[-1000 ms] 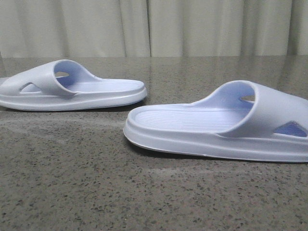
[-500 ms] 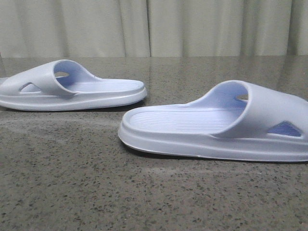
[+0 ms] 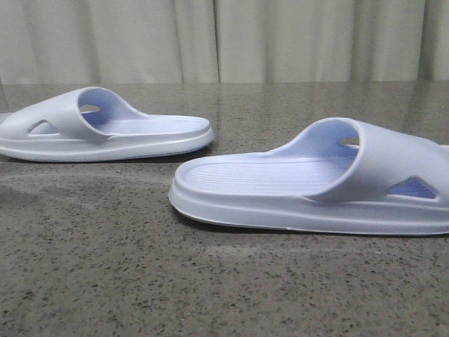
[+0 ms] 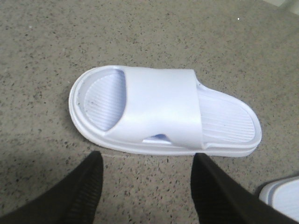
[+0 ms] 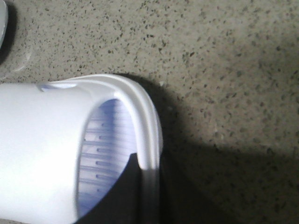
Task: Insert blue slippers together front up
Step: 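Grasp each slipper's sole edge, left gripper and right gripper, then lift both slippers off the table with both grippers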
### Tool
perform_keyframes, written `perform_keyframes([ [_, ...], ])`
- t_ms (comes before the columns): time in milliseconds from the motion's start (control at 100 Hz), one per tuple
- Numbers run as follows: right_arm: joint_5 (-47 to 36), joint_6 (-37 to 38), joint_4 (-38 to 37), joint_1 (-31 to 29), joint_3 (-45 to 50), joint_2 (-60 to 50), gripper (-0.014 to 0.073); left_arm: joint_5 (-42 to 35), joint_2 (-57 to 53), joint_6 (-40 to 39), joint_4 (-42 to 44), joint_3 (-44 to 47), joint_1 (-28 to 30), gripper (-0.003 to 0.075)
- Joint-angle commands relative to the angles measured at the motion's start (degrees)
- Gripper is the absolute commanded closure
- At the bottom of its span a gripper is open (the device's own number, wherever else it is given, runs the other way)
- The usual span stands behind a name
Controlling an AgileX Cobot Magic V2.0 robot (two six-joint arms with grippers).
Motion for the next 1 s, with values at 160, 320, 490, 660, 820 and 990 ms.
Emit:
perform_keyframes([
  [160,-1.75,-1.93,2.19,-0.24,-1.68,-0.74,0.0696,1.6,9.81,5.54,-9.16,-6.69,4.39,0.035],
  [320,-1.87,-1.93,2.19,-0.24,-1.68,-0.74,0.0696,8.78,14.48,17.38,-23.1,-6.8,12.59,0.035],
  [490,-2.21,-2.54,2.82,-0.24,-1.68,-0.74,0.0696,15.33,20.05,25.01,-28.8,-7.06,16.72,0.035],
  [660,-2.25,-2.81,2.99,-0.24,-1.68,-0.74,0.0696,15.55,24.75,26.97,-28.91,-9.21,16.72,0.035],
  [820,-2.25,-3.03,2.99,-0.24,-1.68,-0.74,0.0696,15.84,28.69,28.01,-29.33,-11.31,16.72,0.035],
  [990,-2.25,-3.33,2.99,-0.24,-1.68,-0.74,0.0696,16.3,31.68,29.06,-29.33,-13.04,16.72,0.035],
])
